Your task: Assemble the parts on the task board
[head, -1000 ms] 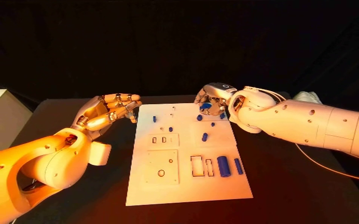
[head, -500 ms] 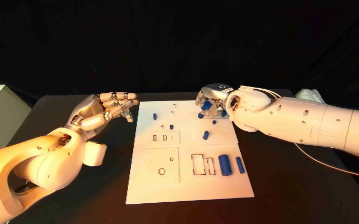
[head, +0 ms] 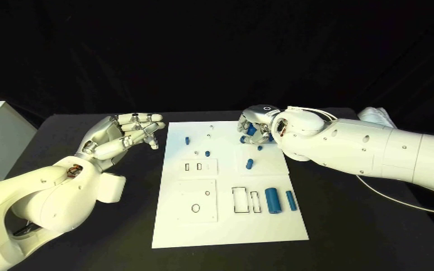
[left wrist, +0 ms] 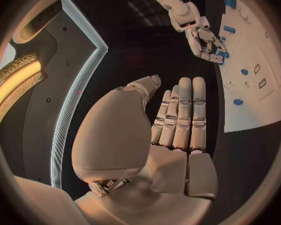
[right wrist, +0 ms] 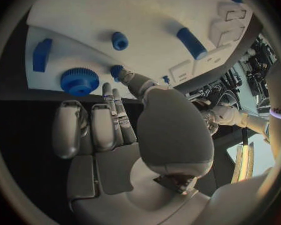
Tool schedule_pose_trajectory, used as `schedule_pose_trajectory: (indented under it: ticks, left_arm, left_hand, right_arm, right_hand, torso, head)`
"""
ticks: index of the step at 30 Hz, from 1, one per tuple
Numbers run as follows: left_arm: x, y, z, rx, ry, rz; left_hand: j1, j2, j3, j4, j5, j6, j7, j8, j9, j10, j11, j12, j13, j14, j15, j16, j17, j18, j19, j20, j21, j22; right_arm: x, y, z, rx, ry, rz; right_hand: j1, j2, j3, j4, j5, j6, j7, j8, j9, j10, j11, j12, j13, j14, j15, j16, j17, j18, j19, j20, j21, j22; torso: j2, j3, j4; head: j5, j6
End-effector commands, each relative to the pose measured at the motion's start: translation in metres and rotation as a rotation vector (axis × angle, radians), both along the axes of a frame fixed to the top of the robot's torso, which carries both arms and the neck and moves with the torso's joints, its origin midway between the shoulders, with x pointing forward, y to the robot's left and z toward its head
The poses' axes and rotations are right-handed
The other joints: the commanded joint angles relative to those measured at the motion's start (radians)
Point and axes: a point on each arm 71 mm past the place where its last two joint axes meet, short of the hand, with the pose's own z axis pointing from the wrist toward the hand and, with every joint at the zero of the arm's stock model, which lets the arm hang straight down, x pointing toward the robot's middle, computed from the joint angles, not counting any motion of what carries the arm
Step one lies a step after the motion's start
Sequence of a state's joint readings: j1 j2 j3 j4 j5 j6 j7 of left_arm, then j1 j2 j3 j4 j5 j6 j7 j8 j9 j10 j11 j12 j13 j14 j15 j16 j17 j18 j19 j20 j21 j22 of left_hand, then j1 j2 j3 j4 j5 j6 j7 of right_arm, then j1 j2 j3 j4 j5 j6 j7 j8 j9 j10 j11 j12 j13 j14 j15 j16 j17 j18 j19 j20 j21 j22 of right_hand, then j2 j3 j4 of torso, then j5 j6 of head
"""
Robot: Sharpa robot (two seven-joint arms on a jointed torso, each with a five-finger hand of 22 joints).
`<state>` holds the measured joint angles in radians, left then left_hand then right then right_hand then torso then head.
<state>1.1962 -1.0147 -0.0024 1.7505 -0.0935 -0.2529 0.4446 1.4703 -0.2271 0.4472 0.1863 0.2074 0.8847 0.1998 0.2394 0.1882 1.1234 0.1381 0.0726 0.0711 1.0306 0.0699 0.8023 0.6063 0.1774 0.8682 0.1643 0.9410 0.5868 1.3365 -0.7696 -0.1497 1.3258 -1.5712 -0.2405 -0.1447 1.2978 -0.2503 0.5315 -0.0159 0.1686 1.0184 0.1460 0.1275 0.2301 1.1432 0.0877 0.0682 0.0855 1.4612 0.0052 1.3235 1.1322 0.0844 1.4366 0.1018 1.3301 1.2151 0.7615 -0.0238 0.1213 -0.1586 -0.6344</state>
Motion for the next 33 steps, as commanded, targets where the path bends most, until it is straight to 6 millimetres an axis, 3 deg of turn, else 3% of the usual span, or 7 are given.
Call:
schedule_pose_trajectory:
  ticks: [1,9,17,20,21,23,33]
  left_arm:
    - [0.001,0.000,0.002,-0.002,-0.006,-0.017]
    - [0.002,0.002,0.001,0.001,-0.004,-0.013]
    - [0.002,0.003,0.001,0.004,-0.001,-0.010]
    - [0.003,0.003,0.001,0.005,0.000,-0.010]
    - [0.003,0.003,0.001,0.005,0.001,-0.010]
    - [0.003,0.003,0.001,0.006,0.002,-0.010]
    - [0.004,0.005,0.000,0.011,0.006,-0.005]
  left_hand:
    - [-0.012,0.000,0.007,0.001,-0.004,-0.007,0.003,-0.004,0.001,-0.008,0.002,-0.006,-0.001,-0.008,-0.001,0.004,0.001,0.004,-0.004,0.001,0.005,0.002]
    - [-0.012,0.000,0.007,0.001,-0.004,-0.007,0.003,-0.004,0.001,-0.008,0.002,-0.006,-0.001,-0.008,-0.001,0.004,0.001,0.004,-0.004,0.001,0.005,0.002]
    - [-0.012,0.001,0.008,0.000,-0.004,-0.008,0.002,-0.004,0.002,-0.010,0.002,-0.006,-0.001,-0.009,0.000,0.005,0.001,0.004,-0.005,0.001,0.007,0.003]
    - [-0.013,0.002,0.009,0.000,-0.004,-0.008,0.002,-0.004,0.002,-0.010,0.002,-0.006,-0.001,-0.010,0.000,0.006,0.001,0.004,-0.006,0.001,0.008,0.004]
    - [-0.013,0.002,0.009,0.000,-0.004,-0.008,0.002,-0.004,0.002,-0.010,0.002,-0.006,-0.001,-0.010,0.000,0.006,0.001,0.004,-0.006,0.001,0.008,0.004]
    - [-0.013,0.002,0.009,0.000,-0.004,-0.008,0.002,-0.004,0.002,-0.010,0.002,-0.006,-0.001,-0.010,0.000,0.006,0.001,0.004,-0.006,0.001,0.008,0.004]
    - [-0.011,0.004,0.011,-0.002,-0.005,-0.009,0.002,-0.004,0.002,-0.012,0.002,-0.005,-0.001,-0.011,0.000,0.007,0.002,0.004,-0.008,0.002,0.011,0.005]
  right_arm:
    - [0.000,0.000,-0.004,-0.034,0.021,-0.002]
    - [-0.001,0.002,-0.005,-0.022,0.019,0.004]
    - [-0.001,0.002,-0.004,-0.002,0.011,0.002]
    - [-0.001,0.002,-0.004,0.004,0.002,-0.002]
    - [-0.001,0.003,-0.003,0.007,-0.003,-0.004]
    - [0.000,0.003,-0.002,0.017,-0.026,-0.011]
    - [-0.002,0.010,0.009,0.090,-0.132,-0.043]
  right_hand:
    - [0.009,0.003,0.006,0.007,0.007,0.006,0.000,0.003,0.002,0.012,0.001,-0.001,0.002,0.040,-0.003,0.007,-0.001,-0.016,0.005,0.000,0.007,0.004]
    - [0.009,0.013,0.024,0.018,0.012,0.030,-0.001,0.020,0.015,0.045,-0.004,0.005,0.009,0.039,-0.006,0.021,0.009,-0.020,0.011,-0.001,0.024,0.030]
    - [0.006,0.039,0.046,0.038,0.010,0.071,-0.015,0.050,0.041,0.098,-0.019,0.010,0.019,0.040,-0.017,0.037,0.018,-0.027,0.023,-0.010,0.052,0.072]
    - [0.018,0.058,0.055,0.036,-0.008,0.091,-0.025,0.068,0.058,0.125,-0.029,0.015,0.026,0.040,-0.025,0.041,0.018,-0.029,0.027,-0.016,0.061,0.085]
    - [0.026,0.069,0.065,0.034,-0.053,0.096,-0.029,0.076,0.067,0.134,-0.032,0.013,0.029,0.039,-0.029,0.042,0.016,-0.029,0.026,-0.020,0.062,0.086]
    - [0.033,0.080,0.073,0.030,-0.059,0.108,-0.035,0.091,0.083,0.153,-0.040,0.015,0.035,0.039,-0.034,0.044,0.015,-0.029,0.026,-0.025,0.064,0.091]
    - [0.038,0.085,0.078,0.023,-0.058,0.109,-0.036,0.106,0.105,0.166,-0.043,0.011,0.043,0.037,-0.038,0.044,0.008,-0.030,0.026,-0.029,0.067,0.097]
  torso:
    - [0.004,-0.0006,0.0019]
    - [0.007,-0.0013,0.0060]
    - [0.009,-0.0024,0.0088]
    - [0.010,-0.0021,0.0090]
    - [0.011,-0.0017,0.0093]
    - [0.011,-0.0018,0.0099]
    - [0.012,-0.0029,0.0130]
  head:
    - [-0.001,0.000]
    - [-0.006,0.000]
    - [-0.008,0.001]
    - [-0.007,0.002]
    - [-0.008,0.003]
    - [-0.008,0.003]
    - [-0.009,0.009]
